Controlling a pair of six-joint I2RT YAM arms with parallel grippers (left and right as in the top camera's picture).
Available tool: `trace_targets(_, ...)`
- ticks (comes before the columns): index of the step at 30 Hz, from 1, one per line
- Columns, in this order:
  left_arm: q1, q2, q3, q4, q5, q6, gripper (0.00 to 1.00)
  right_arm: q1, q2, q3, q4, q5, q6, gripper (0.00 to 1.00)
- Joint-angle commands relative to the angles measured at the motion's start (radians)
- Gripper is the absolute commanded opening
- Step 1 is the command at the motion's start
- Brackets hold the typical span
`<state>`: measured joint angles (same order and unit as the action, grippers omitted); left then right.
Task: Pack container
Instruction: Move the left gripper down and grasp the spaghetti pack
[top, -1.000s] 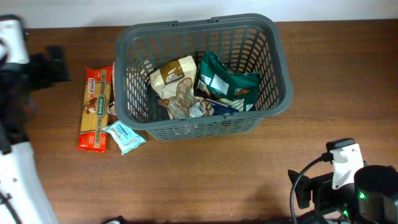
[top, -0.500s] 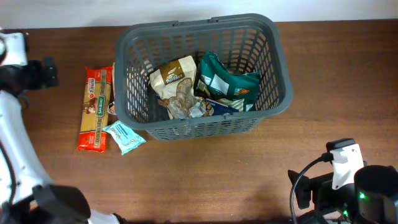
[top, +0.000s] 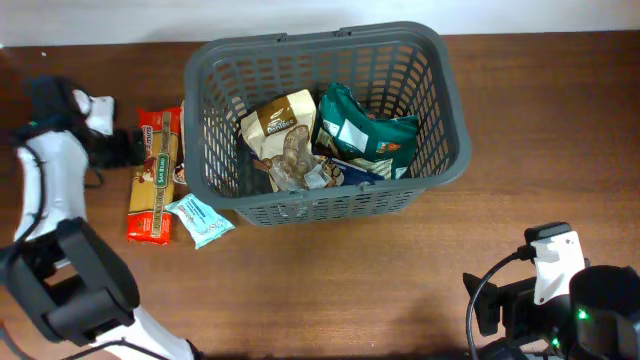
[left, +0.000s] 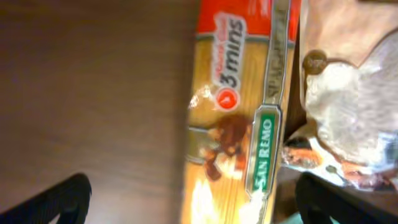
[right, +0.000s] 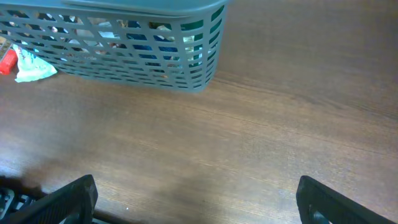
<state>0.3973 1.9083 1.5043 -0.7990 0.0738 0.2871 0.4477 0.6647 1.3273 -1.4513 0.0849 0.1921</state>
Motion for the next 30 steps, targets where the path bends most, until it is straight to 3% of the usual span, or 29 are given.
trace_targets(1, -0.024, 0.010, -0.089, 0.049, 0.010, -0.032, 0.99, 0.003, -0.002, -0.005, -0.001, -0.002, 0.008, 0.99)
trace_targets(7, -0.081, 0.011, -0.225, 0.171, 0.006, -0.032, 0.99, 0.003, -0.002, -0.005, -0.001, -0.002, 0.008, 0.99)
trace_targets(12, -0.113, 0.013, -0.277, 0.247, -0.082, -0.092, 0.99, 0.003, -0.002, -0.005, -0.001, -0.002, 0.008, 0.99)
trace_targets(27, -0.112, 0.098, -0.277, 0.262, -0.152, -0.092, 1.00, 0.003, -0.002, -0.005, -0.001, -0.002, 0.008, 0.99)
trace_targets(28, -0.112, 0.100, -0.277, 0.262, -0.154, -0.092, 0.98, 0.003, -0.002, -0.005, -0.001, -0.002, 0.008, 0.99)
trace_targets(30, -0.112, 0.102, -0.277, 0.262, -0.154, -0.092, 0.82, 0.003, -0.002, -0.005, -0.001, -0.002, 0.008, 0.99)
